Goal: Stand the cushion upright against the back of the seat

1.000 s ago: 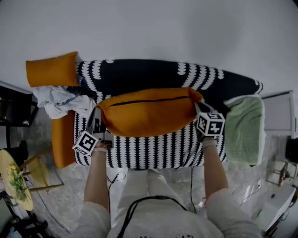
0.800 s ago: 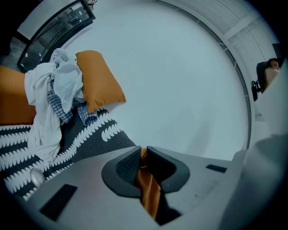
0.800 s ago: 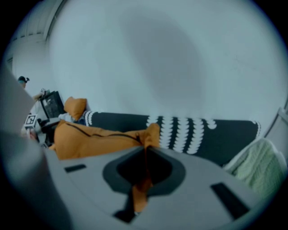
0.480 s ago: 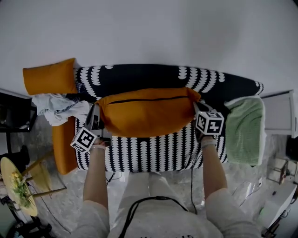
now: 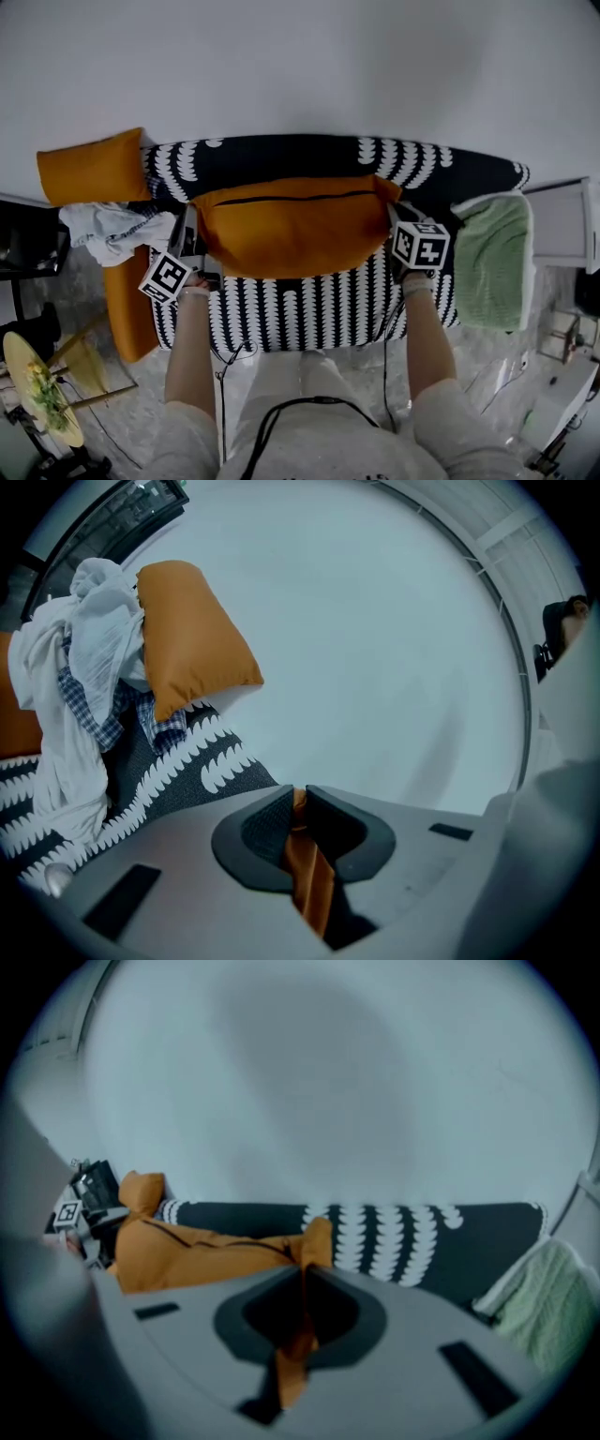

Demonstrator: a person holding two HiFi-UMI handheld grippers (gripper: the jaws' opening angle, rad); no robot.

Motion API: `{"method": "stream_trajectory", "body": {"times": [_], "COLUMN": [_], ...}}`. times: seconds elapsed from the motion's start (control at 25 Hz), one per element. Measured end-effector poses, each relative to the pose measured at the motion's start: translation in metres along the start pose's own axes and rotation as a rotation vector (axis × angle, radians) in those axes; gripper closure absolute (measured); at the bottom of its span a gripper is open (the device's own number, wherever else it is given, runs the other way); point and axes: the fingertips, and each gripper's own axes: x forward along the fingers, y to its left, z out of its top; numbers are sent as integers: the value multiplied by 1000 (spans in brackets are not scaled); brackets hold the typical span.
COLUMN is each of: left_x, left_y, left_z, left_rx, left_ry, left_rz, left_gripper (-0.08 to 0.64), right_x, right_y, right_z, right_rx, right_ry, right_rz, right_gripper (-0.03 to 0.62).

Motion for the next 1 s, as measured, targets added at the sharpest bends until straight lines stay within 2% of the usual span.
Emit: {"method": "stream_trajectory", "body": {"times": [0.44, 1.0], "left_x": [30, 49], "left_y": [10, 18], "left_z": [3, 8], "left_rx": [-11, -24], "left_ry": [27, -2], "left_rz": [11, 9], "left_gripper": [495, 496], "right_x": [10, 23], "right_y": [-4, -9], "right_z": [6, 12], "right_rx": [45, 46], "right_ry": [-9, -20], "right_rz": [-16, -27], "right_gripper": [568, 568]}}
